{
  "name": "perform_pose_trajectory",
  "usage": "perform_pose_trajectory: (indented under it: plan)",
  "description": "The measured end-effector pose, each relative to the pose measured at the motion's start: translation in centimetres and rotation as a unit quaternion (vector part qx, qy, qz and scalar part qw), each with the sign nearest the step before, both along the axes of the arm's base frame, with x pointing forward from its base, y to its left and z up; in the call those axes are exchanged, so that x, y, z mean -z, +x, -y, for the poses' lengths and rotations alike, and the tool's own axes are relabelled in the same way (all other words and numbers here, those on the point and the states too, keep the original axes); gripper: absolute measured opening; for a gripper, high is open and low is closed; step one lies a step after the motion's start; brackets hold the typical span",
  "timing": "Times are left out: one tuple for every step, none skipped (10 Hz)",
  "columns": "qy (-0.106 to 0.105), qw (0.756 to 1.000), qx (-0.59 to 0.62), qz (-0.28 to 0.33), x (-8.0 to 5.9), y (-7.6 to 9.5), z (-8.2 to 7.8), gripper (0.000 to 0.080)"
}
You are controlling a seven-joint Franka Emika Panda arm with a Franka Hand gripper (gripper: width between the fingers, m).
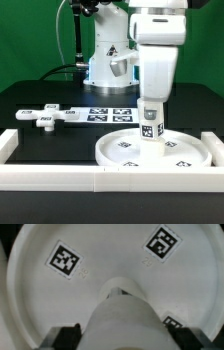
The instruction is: Assemble round table
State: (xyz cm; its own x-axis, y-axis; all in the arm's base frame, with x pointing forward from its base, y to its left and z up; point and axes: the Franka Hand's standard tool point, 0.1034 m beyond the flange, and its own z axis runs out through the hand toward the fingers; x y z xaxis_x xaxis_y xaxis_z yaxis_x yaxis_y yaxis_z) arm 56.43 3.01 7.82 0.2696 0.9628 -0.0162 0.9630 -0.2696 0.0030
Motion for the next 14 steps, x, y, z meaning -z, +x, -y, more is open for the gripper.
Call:
perform_pose_trajectory:
  plan:
    - [0.002,0.997,0.071,0.001,0.01,-0.07,-0.18,0.0413]
    - [0.002,0.991,0.137,0.001,0.05,-0.14,-0.47,0.0413]
    - [0.001,0.982,0.186,0.001,0.12,-0.24,-0.69,0.0413]
    - [0.002,0.967,0.256,0.004,0.16,-0.23,-0.91,0.0413]
    - [0.004,0.956,0.293,0.009,0.18,-0.16,-1.06,0.0412]
    - [0.004,0.953,0.303,0.009,0.18,-0.15,-1.03,0.0412]
    - [0.005,0.939,0.345,0.009,0.19,-0.15,-1.07,0.0412]
    - [0.005,0.93,0.368,0.01,0.2,-0.16,-1.08,0.0412]
    - [0.005,0.922,0.386,0.01,0.2,-0.16,-1.09,0.0412]
    - [0.006,0.905,0.425,0.01,0.2,-0.16,-1.1,0.0412]
    - [0.01,0.879,0.476,0.007,0.24,-0.2,-1.08,0.0412]
    - [0.018,0.843,0.538,0.0,0.28,-0.27,-0.99,0.0412]
    - [0.024,0.795,0.606,-0.005,0.33,-0.34,-0.94,0.0412]
    - [0.025,0.759,0.651,-0.007,0.35,-0.37,-0.92,0.0412]
